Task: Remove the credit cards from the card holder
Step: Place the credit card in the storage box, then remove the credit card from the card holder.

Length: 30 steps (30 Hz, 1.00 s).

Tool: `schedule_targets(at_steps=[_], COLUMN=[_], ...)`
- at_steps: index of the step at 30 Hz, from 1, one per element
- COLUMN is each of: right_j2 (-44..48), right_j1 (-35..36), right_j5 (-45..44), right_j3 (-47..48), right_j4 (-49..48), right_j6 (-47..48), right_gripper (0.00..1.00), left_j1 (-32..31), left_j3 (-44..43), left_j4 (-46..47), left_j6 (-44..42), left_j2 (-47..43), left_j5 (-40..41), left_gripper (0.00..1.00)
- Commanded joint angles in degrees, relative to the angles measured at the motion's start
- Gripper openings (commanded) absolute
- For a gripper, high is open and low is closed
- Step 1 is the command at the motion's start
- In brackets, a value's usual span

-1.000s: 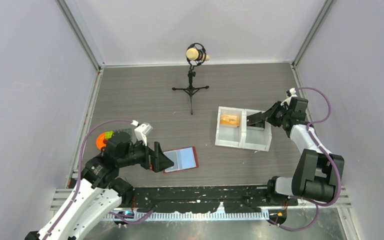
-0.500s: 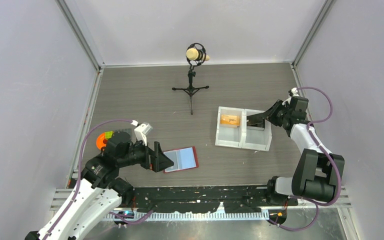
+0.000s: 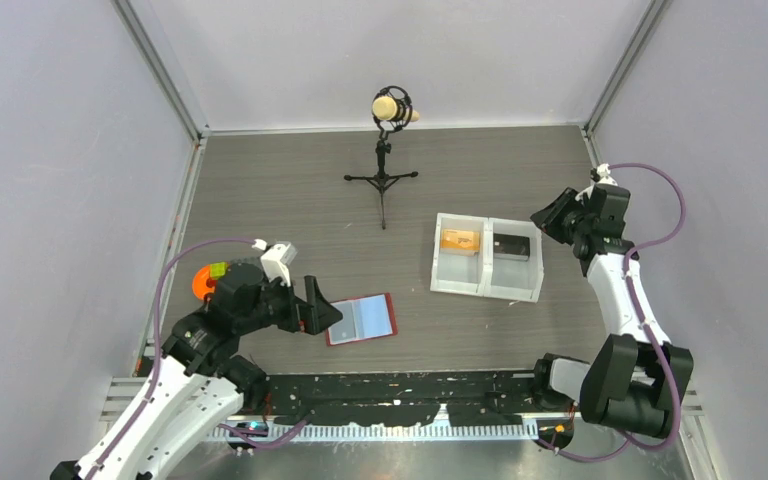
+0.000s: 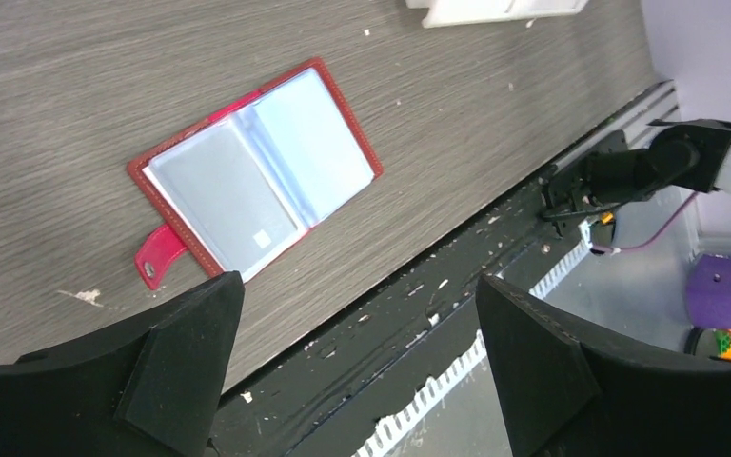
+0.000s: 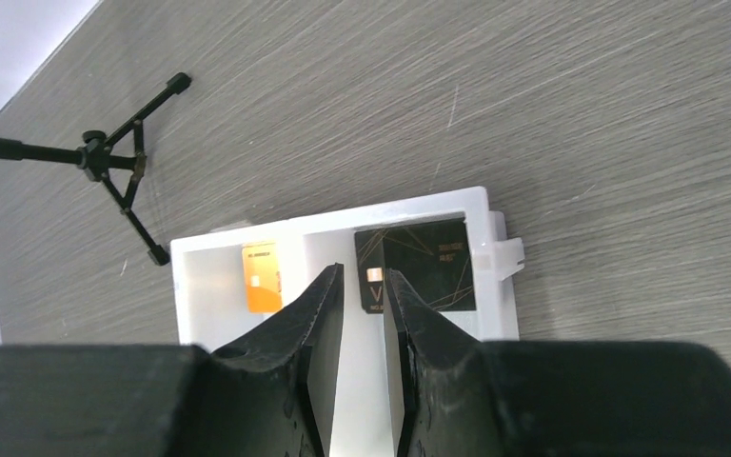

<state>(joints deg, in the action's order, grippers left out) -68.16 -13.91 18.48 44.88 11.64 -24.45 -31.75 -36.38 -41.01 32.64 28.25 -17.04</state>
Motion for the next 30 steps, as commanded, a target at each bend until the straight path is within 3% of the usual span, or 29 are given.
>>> schedule_targets(at_steps=[1, 8, 11, 12, 14, 17, 21, 30], right_j2=[5.3, 9.3, 10.1, 10.2, 9.9, 8.8, 5.3, -1.6], right_j1=[2.4, 18.7, 26.8, 31.1, 37.7, 46.1, 56.7, 65.2], right_j5=[-0.5, -5.2, -9.1, -10.9, -14.2, -17.7, -22.5, -24.7], right_j3=[2.6, 2.3, 0.7, 0.3, -1.0, -2.8, -2.5, 1.1], right_j4=[2.7, 6.1, 5.6, 5.1, 3.6, 0.5, -2.8, -5.7], right_j6=[-0.8, -0.6, -2.7, -3.3, -5.4, -9.4, -11.9, -13.0], right_gripper=[0.3, 0.31, 0.36, 0.45, 0.5, 0.53, 0.53, 0.53], left_j1=[0.2, 0.1, 0.2, 0.2, 0.2, 0.2, 0.2, 0.2], left_j3=[1.5, 5.5, 6.6, 7.0, 8.0, 9.9, 11.6, 14.7], left_j4=[1.5, 4.9, 3.9, 3.5, 2.7, 3.3, 5.8, 15.0], left_j6=[1.9, 6.5, 8.6, 9.0, 10.0, 11.4, 11.8, 10.6], left_j2=[3.4, 9.3, 9.0, 8.6, 7.6, 6.7, 9.6, 18.4], left_j5=[2.4, 7.1, 13.9, 16.1, 22.4, 26.9, 26.2, 21.8], left_gripper=[0.93, 0.77, 0.77, 0.78, 0.8, 0.82, 0.78, 0.6])
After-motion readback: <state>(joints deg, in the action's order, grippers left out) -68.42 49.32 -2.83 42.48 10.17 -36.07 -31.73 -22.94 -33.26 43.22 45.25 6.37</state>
